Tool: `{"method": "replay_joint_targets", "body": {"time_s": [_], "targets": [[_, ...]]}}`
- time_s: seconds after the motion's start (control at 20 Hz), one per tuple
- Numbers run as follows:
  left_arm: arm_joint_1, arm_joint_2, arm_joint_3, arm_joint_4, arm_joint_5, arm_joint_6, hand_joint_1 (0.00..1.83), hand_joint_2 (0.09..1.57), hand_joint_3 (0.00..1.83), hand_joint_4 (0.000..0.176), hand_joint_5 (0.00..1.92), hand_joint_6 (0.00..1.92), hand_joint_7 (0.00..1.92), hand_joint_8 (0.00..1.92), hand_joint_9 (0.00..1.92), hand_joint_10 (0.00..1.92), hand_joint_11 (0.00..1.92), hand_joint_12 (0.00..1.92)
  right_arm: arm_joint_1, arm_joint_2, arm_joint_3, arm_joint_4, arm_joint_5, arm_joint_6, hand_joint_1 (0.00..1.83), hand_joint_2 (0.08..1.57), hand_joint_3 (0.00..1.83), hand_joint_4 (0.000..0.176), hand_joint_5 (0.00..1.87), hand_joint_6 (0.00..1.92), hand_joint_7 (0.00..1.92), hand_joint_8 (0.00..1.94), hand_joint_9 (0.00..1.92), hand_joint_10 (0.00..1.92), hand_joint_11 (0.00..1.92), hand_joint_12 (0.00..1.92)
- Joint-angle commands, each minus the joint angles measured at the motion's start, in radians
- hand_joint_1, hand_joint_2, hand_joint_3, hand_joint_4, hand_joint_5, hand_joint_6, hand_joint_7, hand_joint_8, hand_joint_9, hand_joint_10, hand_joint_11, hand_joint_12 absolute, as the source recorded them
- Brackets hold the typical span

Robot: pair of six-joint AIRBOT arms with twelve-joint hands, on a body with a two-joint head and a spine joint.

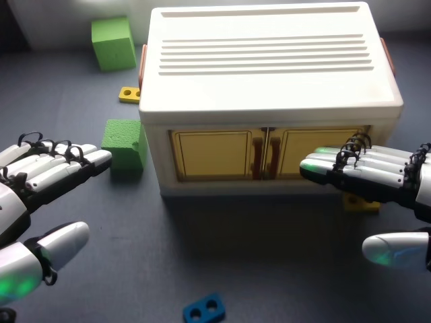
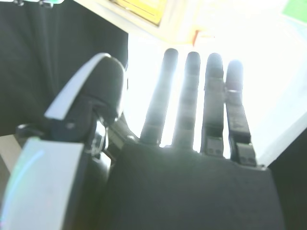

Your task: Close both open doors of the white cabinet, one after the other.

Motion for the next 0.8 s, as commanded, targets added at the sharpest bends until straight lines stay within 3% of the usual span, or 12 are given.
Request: {"method": "replay_joint_targets", "body": {"time_s": [0.0, 0.1, 0.3, 0.45, 0.65, 0.75], "targets": [[-0.001, 0.003, -0.002, 0.005, -0.126, 0.0, 0.0, 1.57, 0.13, 0.0, 0.16, 0.0, 0.17, 0.0, 0.18, 0.0, 0.0, 0.55, 0.01, 0.0, -0.003, 0.028, 0.118, 0.007, 0.05, 1.57, 0.04, 0.0, 0.0, 0.0, 0.0, 0.0, 0.0, 0.0, 0.0, 0.0], [-0.001, 0.003, -0.002, 0.004, -0.126, 0.0, 0.0, 1.57, 0.15, 0.0, 0.18, 0.0, 0.18, 0.0, 0.2, 0.0, 0.0, 0.63, 0.01, 0.001, -0.004, 0.028, 0.12, 0.007, 0.06, 1.57, 0.05, 0.0, 0.0, 0.0, 0.0, 0.0, 0.0, 0.0, 0.0, 0.0], [-0.001, 0.002, -0.002, 0.001, -0.133, 0.0, 0.0, 1.57, 0.09, 0.0, 0.18, 0.0, 0.18, 0.0, 0.19, 0.0, 0.0, 0.58, 0.006, 0.023, -0.029, 0.016, 0.125, 0.015, 0.17, 1.56, 0.01, 0.0, 0.0, 0.0, 0.0, 0.0, 0.0, 0.0, 0.0, 0.0], [0.003, 0.002, -0.002, -0.006, -0.145, 0.0, 0.0, 1.57, 0.1, 0.0, 0.19, 0.0, 0.19, 0.0, 0.21, 0.0, 0.0, 0.58, -0.037, 0.059, -0.054, 0.044, 0.129, 0.017, 0.0, 1.56, 0.03, 0.0, 0.0, 0.0, 0.0, 0.0, 0.0, 0.0, 0.0, 0.0], [0.009, 0.002, -0.001, -0.022, -0.155, 0.005, 0.0, 1.57, 0.06, 0.0, 0.2, 0.0, 0.21, 0.0, 0.22, 0.0, 0.0, 0.59, -0.169, 0.116, -0.07, 0.163, 0.191, 0.017, 0.0, 1.57, 0.03, 0.0, 0.0, 0.0, 0.0, 0.0, 0.0, 0.0, 0.0, 0.0], [0.01, 0.002, 0.001, -0.038, -0.167, 0.011, 0.0, 1.57, 0.09, 0.0, 0.18, 0.01, 0.19, 0.01, 0.19, 0.01, 0.0, 0.46, -0.237, 0.134, -0.072, 0.237, 0.24, 0.013, 0.0, 1.56, 0.02, 0.0, 0.01, 0.01, 0.0, 0.0, 0.0, 0.0, 0.0, 0.0]]}}
